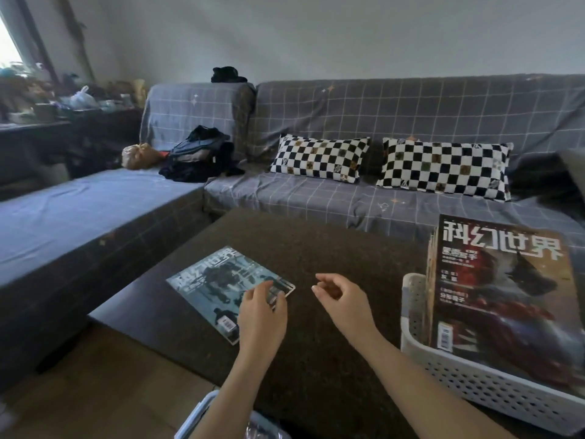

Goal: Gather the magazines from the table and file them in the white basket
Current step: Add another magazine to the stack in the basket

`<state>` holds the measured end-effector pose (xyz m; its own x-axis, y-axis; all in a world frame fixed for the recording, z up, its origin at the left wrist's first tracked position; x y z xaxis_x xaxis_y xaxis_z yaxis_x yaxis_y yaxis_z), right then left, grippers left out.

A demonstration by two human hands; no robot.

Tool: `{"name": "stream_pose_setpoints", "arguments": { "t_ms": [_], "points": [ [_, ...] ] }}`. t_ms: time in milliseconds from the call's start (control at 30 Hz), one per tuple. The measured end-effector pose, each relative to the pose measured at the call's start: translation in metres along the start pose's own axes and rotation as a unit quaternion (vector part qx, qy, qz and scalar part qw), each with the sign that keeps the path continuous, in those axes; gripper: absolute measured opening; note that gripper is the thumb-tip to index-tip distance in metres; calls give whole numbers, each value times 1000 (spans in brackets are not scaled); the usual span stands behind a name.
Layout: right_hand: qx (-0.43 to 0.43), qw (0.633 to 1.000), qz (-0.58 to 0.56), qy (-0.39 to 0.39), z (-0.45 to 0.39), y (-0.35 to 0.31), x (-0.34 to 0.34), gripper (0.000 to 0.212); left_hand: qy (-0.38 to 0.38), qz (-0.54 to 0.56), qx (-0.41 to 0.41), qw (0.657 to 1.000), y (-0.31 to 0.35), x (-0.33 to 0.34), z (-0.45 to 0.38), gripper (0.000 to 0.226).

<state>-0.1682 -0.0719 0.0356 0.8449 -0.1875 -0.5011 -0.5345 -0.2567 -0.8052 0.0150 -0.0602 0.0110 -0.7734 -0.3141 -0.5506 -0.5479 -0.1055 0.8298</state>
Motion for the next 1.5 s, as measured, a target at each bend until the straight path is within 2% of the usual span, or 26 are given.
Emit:
{"name": "stream_pose_setpoints", "arguments": {
  "t_ms": [200,333,400,500,700,800,900,1033,1167,1333,1500],
  "points": [
    [35,996,46,-69,-36,34,69,37,61,-129,-36,989,-54,-15,-25,41],
    [62,974,143,-165,-59,57,113,58,47,-200,-97,974,-89,-15,-34,59],
    [61,964,186,-180,-69,60,123,63,44,-195,-106,974,-94,-15,-37,65],
    [80,964,188,-172,-81,61,129,61,66,-108,-114,985,-90,-20,-42,68],
    [157,945,209,-194,-81,63,109,34,120,86,-147,978,-103,-35,-44,70],
    [197,934,209,-213,-67,70,92,30,108,204,-169,958,-109,-30,-39,50],
    [220,935,191,-203,-46,75,76,23,64,237,-207,947,-109,-16,-30,35],
    [263,941,139,-164,-16,82,48,17,-7,271,-202,941,-98,-5,-14,41],
    [282,949,60,-130,12,81,24,15,-28,298,-151,942,-76,-11,6,44],
    [293,933,-179,-108,42,69,-1,26,-40,336,-76,938,-43,-34,27,49],
    [250,922,-293,-41,58,48,-37,32,-62,358,-12,932,3,-53,45,45]
  ]
}}
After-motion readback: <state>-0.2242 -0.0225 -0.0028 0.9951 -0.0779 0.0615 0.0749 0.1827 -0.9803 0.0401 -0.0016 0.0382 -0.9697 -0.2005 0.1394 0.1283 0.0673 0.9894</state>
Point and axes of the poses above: each hand's wrist, its own z-axis away from the middle knuckle, its own x-axis out of the palm, y = z × x, the point moved 8 cm from there along -z, towards the middle knuckle, and after that the axes turned 4 degrees about -x, right-handed, at the moved point
